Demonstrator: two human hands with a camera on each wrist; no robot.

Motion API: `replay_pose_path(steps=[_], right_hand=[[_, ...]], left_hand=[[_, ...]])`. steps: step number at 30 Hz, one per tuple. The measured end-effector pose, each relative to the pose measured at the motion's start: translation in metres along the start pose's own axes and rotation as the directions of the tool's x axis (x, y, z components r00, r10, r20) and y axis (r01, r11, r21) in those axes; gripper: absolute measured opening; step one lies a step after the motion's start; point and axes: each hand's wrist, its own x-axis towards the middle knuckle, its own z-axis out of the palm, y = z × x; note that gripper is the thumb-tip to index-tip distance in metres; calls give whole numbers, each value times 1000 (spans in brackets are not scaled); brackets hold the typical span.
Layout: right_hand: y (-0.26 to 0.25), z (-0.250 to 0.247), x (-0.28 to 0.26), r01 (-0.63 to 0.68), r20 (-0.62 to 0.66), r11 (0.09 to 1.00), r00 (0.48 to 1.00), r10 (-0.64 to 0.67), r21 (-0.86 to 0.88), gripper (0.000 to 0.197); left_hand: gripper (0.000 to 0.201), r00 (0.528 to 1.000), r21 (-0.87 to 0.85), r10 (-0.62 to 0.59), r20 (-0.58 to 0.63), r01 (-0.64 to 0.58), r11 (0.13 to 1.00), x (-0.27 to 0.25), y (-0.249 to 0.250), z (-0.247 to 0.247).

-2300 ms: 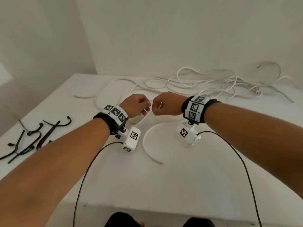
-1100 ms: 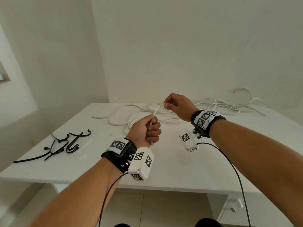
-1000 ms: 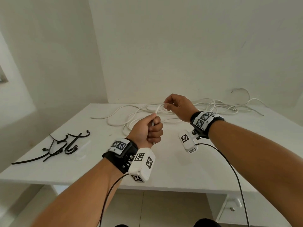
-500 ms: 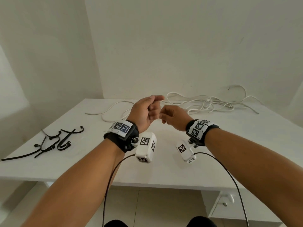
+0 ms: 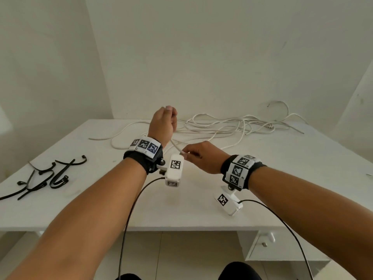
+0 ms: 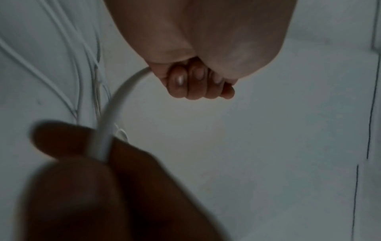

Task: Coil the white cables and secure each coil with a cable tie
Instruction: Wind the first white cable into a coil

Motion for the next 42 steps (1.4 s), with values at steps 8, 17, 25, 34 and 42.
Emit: replay_pose_path(steps=[8,17,25,34,42], right_hand=[[4,-21,-6,66,-5,996,998,-66,-66,14],[4,-55,-16,72,-40,993,996,-76,-92,9],[-4,-91,-15,-3,-65,1000,998,1,-29,7],[16,-96,-1,-31,-211,969,974,85,247,5],[10,-70,15,127,-303,831,952,52,541,19]], left_hand=[[38,917,569,-107,384,-145,809,-20,-23,10],[43,821,547,-218,527,-132,827,-35,-24,26],[46,825,335,-290,485,131,933,-48,-24,23],[51,820,57,-262,508,271,961,-60,-7,18],[56,837,-188,-125,532,261,947,-56,28,13]])
